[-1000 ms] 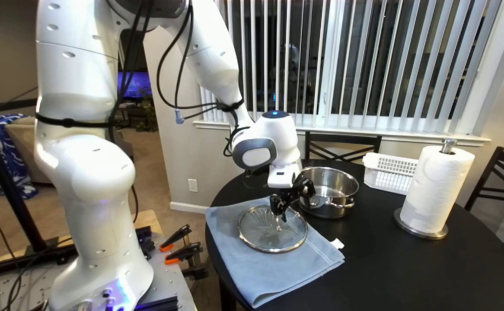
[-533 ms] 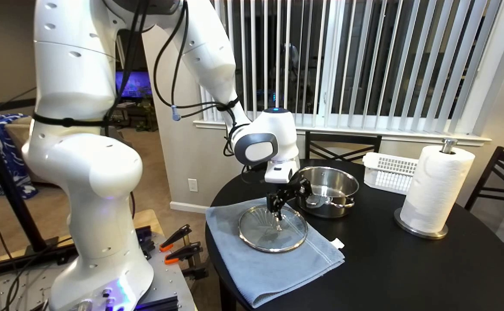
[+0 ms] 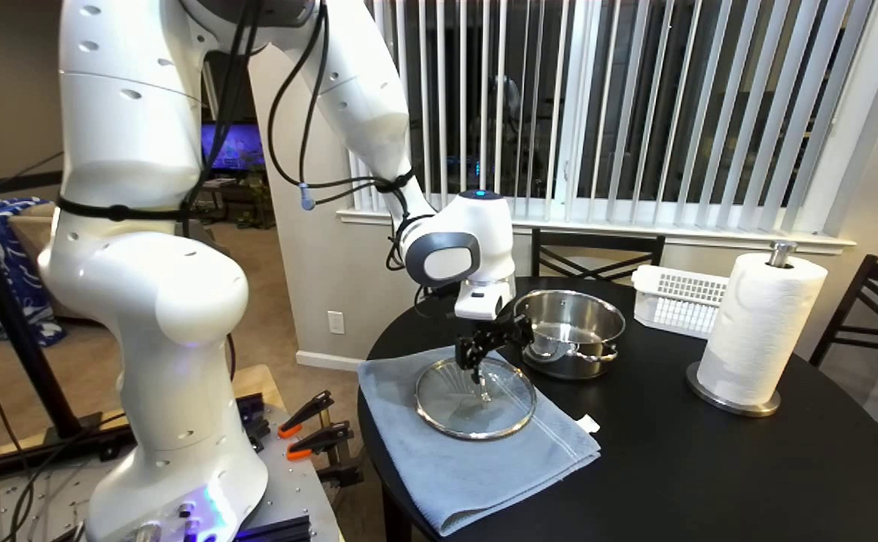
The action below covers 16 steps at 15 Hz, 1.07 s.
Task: Put the glass lid on the silver pot
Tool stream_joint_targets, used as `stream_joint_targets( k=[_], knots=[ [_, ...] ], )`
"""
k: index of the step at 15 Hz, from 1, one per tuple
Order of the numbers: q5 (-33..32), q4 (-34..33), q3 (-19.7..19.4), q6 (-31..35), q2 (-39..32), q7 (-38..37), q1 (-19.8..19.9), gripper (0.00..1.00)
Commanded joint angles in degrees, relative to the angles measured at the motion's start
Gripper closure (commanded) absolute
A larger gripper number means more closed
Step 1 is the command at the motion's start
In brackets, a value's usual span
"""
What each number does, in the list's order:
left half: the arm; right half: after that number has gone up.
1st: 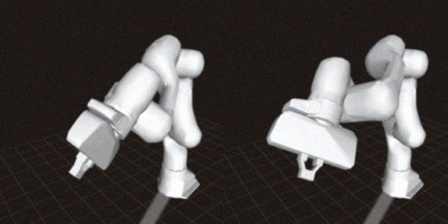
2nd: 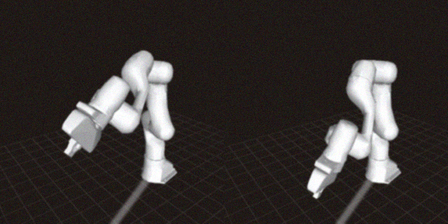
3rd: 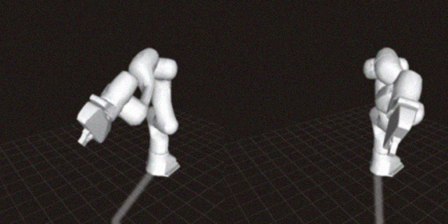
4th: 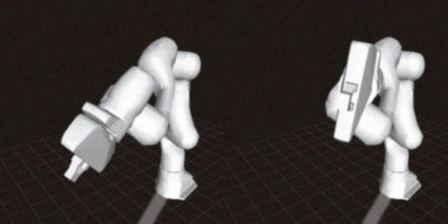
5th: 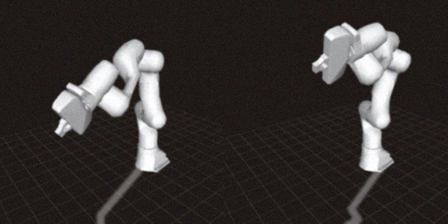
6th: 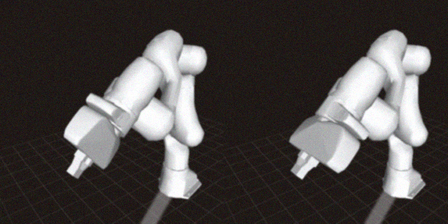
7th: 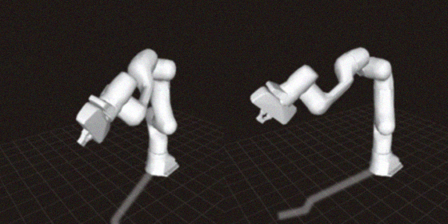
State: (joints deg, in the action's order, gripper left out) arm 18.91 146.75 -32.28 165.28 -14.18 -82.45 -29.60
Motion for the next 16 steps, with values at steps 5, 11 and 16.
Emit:
stream_joint_targets(
  k=[5, 11, 16],
  knots=[
    [-0.4, -0.4, 17.1, -5.3, 1.4, -7.2, 12.4, 0.00],
    [-0.1, -4.2, 23.9, -6.4, -1.4, -7.8, 21.2, 0.00],
    [-5.5, -5.3, 22.4, -7.9, -4.1, -12.4, 21.2, 0.00]
  ],
)
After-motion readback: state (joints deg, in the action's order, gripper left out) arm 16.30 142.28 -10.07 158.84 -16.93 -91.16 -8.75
